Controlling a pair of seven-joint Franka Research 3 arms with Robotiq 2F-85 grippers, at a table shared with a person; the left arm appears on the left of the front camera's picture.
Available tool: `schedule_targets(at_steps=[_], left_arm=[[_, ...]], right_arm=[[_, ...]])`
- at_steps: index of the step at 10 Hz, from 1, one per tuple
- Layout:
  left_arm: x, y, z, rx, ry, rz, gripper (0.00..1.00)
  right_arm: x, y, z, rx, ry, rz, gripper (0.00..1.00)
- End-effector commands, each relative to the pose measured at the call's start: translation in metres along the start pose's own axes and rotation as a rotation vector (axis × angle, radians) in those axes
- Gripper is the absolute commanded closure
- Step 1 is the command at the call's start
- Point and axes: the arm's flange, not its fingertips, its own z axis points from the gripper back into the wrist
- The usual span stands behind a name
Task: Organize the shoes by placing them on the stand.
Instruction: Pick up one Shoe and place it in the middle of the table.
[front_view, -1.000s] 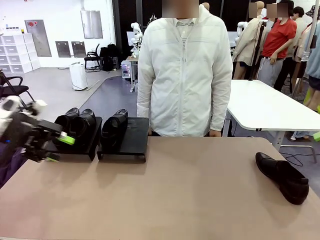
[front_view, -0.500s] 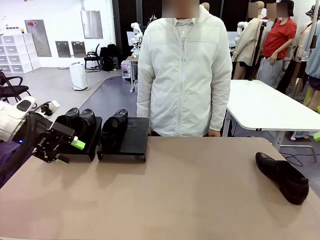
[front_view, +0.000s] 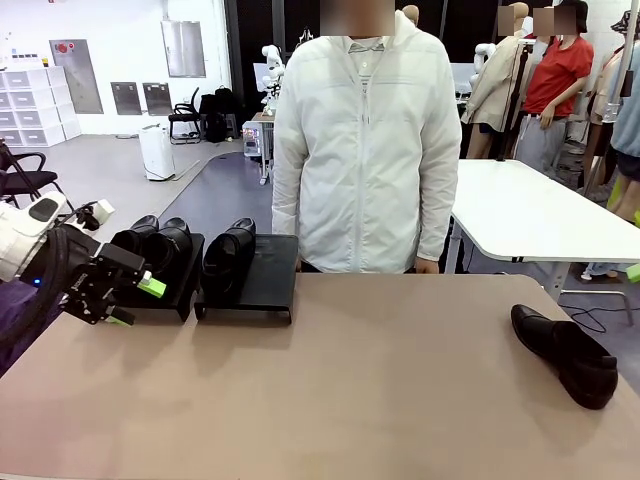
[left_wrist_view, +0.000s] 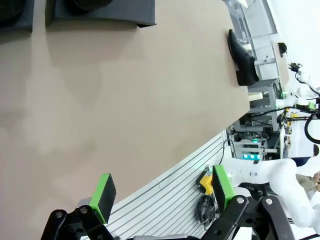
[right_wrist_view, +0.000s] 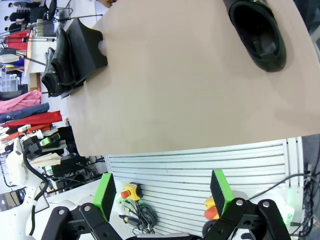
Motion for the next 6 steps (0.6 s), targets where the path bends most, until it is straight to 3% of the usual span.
schedule_targets(at_steps=[1,5,6], left_arm=[[0.001,-0.001,0.003,0.002,0.004,-0.001,0.0],[0.001,-0.001,0.003,0.002,0.004,-0.001,0.0],[0.001,-0.001,0.003,0.002,0.004,-0.001,0.0]], right_arm=[[0.002,0.001,0.003,0.03,0.0,0.022,0.0],[0.0,0.0,0.0,0.0,0.0,0.0,0.0],[0.022,0.017,-0.043,-0.164,-0.027,0.075,0.0]])
